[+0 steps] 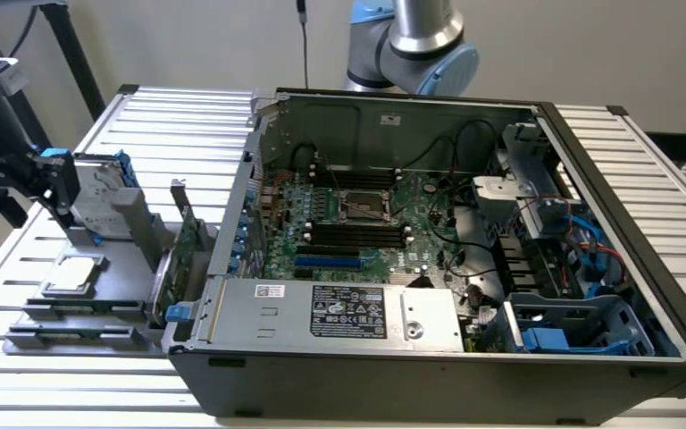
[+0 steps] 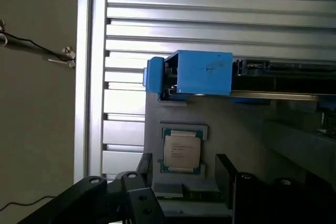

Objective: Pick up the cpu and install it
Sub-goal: 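Pick up the cpu and move it towards the insertion slot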

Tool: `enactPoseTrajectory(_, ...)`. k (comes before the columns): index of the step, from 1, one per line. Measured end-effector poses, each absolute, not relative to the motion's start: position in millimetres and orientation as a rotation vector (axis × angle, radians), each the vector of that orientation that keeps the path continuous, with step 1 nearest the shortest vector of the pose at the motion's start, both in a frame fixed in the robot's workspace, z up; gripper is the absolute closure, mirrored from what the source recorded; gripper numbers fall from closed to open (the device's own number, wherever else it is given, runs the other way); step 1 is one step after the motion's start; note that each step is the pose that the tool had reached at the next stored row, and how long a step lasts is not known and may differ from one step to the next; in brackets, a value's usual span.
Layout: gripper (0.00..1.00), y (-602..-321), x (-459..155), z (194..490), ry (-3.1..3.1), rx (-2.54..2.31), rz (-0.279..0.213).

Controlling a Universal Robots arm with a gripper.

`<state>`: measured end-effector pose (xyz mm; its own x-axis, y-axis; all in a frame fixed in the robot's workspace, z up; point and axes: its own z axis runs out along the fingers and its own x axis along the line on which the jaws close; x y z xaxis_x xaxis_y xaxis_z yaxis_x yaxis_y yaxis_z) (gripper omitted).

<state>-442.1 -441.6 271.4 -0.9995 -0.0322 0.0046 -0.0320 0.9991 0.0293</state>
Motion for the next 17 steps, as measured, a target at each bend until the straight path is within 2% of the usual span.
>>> enactPoseTrajectory(17, 0.40, -445, -443, 240, -3.136, 0.035, -0.046)
